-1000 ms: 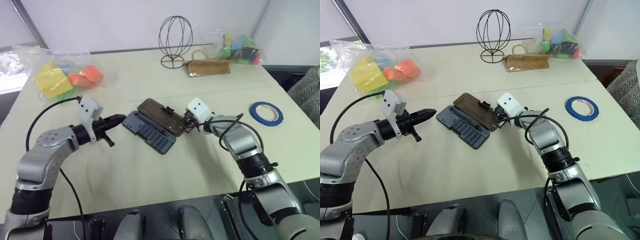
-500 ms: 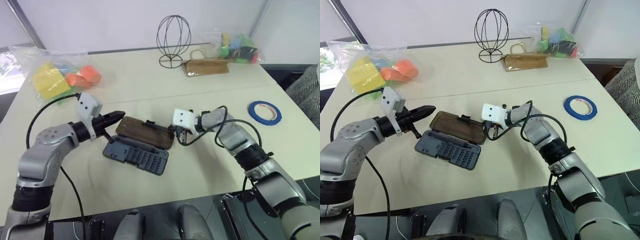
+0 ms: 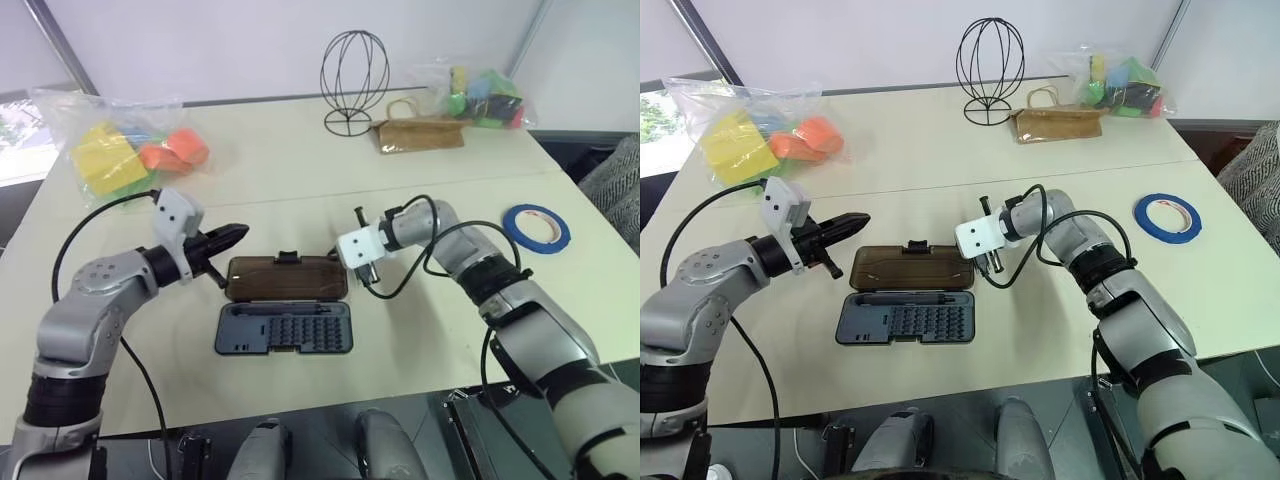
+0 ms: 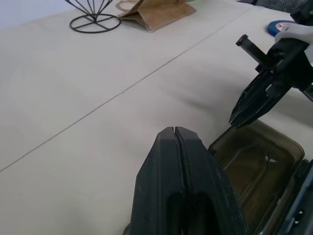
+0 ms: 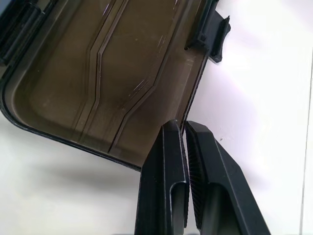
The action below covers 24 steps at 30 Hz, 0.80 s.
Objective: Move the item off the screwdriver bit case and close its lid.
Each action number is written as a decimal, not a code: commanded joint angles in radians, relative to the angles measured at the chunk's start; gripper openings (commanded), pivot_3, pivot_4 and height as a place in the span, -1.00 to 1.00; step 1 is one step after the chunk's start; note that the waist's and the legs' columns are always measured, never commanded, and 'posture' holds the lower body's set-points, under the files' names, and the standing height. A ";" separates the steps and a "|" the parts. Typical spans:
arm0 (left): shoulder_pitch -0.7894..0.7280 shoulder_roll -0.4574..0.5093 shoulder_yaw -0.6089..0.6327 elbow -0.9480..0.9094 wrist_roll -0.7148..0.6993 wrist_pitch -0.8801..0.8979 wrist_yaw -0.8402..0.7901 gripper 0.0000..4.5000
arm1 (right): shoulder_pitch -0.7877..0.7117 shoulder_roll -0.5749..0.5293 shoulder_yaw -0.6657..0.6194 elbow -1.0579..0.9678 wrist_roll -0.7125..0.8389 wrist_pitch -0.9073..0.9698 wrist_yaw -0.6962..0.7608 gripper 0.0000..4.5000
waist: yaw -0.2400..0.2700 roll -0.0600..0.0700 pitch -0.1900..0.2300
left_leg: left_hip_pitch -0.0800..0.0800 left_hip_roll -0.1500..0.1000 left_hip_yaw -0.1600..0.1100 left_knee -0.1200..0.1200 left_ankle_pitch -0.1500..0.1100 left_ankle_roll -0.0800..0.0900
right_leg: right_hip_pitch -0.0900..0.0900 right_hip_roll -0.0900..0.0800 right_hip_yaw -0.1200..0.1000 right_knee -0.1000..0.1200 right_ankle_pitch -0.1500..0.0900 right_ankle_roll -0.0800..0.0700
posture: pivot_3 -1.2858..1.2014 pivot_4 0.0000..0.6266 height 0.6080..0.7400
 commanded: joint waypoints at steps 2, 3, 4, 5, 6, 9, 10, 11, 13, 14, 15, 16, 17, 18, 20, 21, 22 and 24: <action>0.002 0.010 0.036 -0.037 -0.008 -0.016 0.003 -1.00 | -0.044 -0.013 0.011 0.079 -0.062 -0.121 -0.014 -0.96 | 0.000 0.000 0.000 | 0.000 0.000 0.000 0.000 0.000 0.000 | 0.000 0.000 0.000 0.000 0.000 0.000 | 0.03 -0.52 1.00; 0.002 0.011 0.036 -0.038 -0.008 -0.015 0.003 -1.00 | -0.051 -0.016 0.013 0.096 -0.074 -0.141 -0.020 -0.96 | 0.000 0.000 0.000 | 0.000 0.000 0.000 0.000 0.000 0.000 | 0.000 0.000 0.000 0.000 0.000 0.000 | 0.03 -0.52 1.00; 0.001 0.011 0.036 -0.037 -0.008 -0.015 0.003 -1.00 | -0.057 -0.019 0.014 0.111 -0.086 -0.162 -0.027 -0.96 | 0.000 0.000 0.000 | 0.000 0.000 0.000 0.000 0.000 0.000 | 0.000 0.000 0.000 0.000 0.000 0.000 | 0.03 -0.52 1.00; 0.001 0.010 0.035 -0.038 -0.008 -0.015 0.002 -1.00 | -0.062 -0.020 0.012 0.124 -0.091 -0.176 -0.032 -0.96 | 0.000 0.000 0.000 | 0.000 0.000 0.000 0.000 0.000 0.000 | 0.000 0.000 0.000 0.000 0.000 0.000 | 0.03 -0.52 1.00; 0.000 0.010 0.034 -0.038 -0.007 -0.014 0.002 -1.00 | -0.067 -0.021 0.010 0.137 -0.095 -0.189 -0.035 -0.96 | 0.000 0.000 0.000 | 0.000 0.000 0.000 0.000 0.000 0.000 | 0.000 0.000 0.000 0.000 0.000 0.000 | 0.03 -0.52 1.00; -0.004 0.010 0.032 -0.034 -0.006 -0.014 -0.001 -1.00 | -0.092 -0.028 0.021 0.181 -0.144 -0.233 -0.083 -0.96 | 0.000 0.000 0.000 | 0.000 0.000 0.000 0.000 0.000 -0.001 | 0.000 0.000 0.000 0.000 0.000 0.000 | 0.03 -0.52 1.00; -0.006 0.010 0.030 -0.032 -0.006 -0.014 -0.003 -1.00 | -0.105 -0.033 0.030 0.200 -0.174 -0.250 -0.114 -0.96 | 0.000 0.000 0.000 | 0.000 0.000 0.000 0.000 0.000 -0.001 | 0.000 0.000 0.000 0.000 0.000 0.000 | 0.03 -0.52 1.00; -0.008 0.010 0.029 -0.030 -0.006 -0.014 -0.004 -1.00 | -0.116 -0.036 0.036 0.217 -0.196 -0.261 -0.139 -0.96 | 0.000 0.000 0.000 | 0.000 0.000 0.000 0.000 0.000 -0.001 | 0.000 0.000 0.000 0.000 0.000 0.000 | 0.03 -0.52 1.00; -0.010 0.009 0.027 -0.029 -0.005 -0.014 -0.005 -1.00 | -0.134 -0.038 0.043 0.249 -0.223 -0.273 -0.174 -0.96 | 0.001 0.000 0.000 | 0.000 0.000 0.000 0.000 0.001 -0.002 | 0.000 0.000 0.000 0.000 0.000 0.000 | 0.03 -0.52 1.00; -0.010 0.008 0.027 -0.030 -0.005 -0.014 -0.005 -1.00 | -0.143 -0.040 0.046 0.262 -0.236 -0.281 -0.189 -0.96 | 0.001 0.000 0.000 | 0.000 -0.001 0.000 0.000 0.001 -0.002 | 0.000 0.000 0.000 0.000 0.000 0.000 | 0.03 -0.52 1.00; -0.010 0.008 0.027 -0.030 -0.005 -0.014 -0.005 -1.00 | -0.150 -0.042 0.049 0.274 -0.247 -0.288 -0.203 -0.96 | 0.001 0.000 0.000 | 0.000 -0.001 0.000 0.000 0.001 -0.002 | 0.000 0.000 0.000 0.000 0.000 0.000 | 0.03 -0.52 1.00; -0.010 0.007 0.026 -0.030 -0.004 -0.014 -0.005 -1.00 | -0.157 -0.043 0.053 0.285 -0.259 -0.293 -0.218 -0.96 | 0.001 0.000 0.000 | 0.000 -0.001 0.000 0.000 0.001 -0.002 | 0.000 0.000 0.000 0.000 0.000 0.000 | 0.03 -0.52 1.00; -0.012 0.007 0.025 -0.029 -0.004 -0.014 -0.006 -1.00 | -0.165 -0.046 0.058 0.296 -0.273 -0.299 -0.234 -0.96 | 0.001 0.000 0.000 | 0.000 -0.001 0.000 0.000 0.001 -0.002 | 0.000 0.000 0.000 0.000 0.000 0.000 | 0.03 -0.52 1.00; -0.013 0.006 0.024 -0.028 -0.003 -0.015 -0.005 -1.00 | -0.170 -0.046 0.057 0.306 -0.277 -0.299 -0.240 -0.96 | 0.001 0.000 0.000 | 0.000 -0.001 0.000 0.000 0.001 -0.002 | 0.000 0.000 0.000 0.000 0.000 0.000 | 0.03 -0.52 1.00; -0.016 0.005 0.022 -0.025 -0.003 -0.016 -0.006 -1.00 | -0.174 -0.042 0.051 0.321 -0.273 -0.295 -0.234 -0.96 | 0.000 0.000 0.000 | 0.000 -0.001 0.000 0.000 0.001 -0.002 | 0.000 0.000 0.000 0.000 0.000 0.000 | 0.03 -0.52 1.00; -0.017 0.004 0.022 -0.024 -0.002 -0.017 -0.006 -1.00 | -0.174 -0.040 0.047 0.325 -0.269 -0.295 -0.228 -0.96 | 0.000 0.000 0.000 | 0.000 -0.001 0.000 0.000 0.001 -0.002 | 0.000 0.000 0.000 0.000 0.000 0.000 | 0.03 -0.52 1.00; -0.019 0.004 0.021 -0.022 -0.001 -0.017 -0.006 -1.00 | -0.173 -0.037 0.044 0.328 -0.264 -0.294 -0.219 -0.96 | 0.000 0.000 0.000 | 0.000 -0.001 0.000 0.000 0.001 -0.002 | 0.000 0.000 0.000 0.000 0.000 0.000 | 0.03 -0.52 1.00; -0.021 0.003 0.019 -0.019 0.001 -0.019 -0.006 -1.00 | -0.169 -0.036 0.040 0.328 -0.260 -0.282 -0.211 -0.96 | 0.000 0.000 0.000 | 0.000 -0.001 0.000 0.000 0.001 -0.002 | 0.000 0.000 0.000 0.000 0.000 0.000 | 0.03 -0.52 1.00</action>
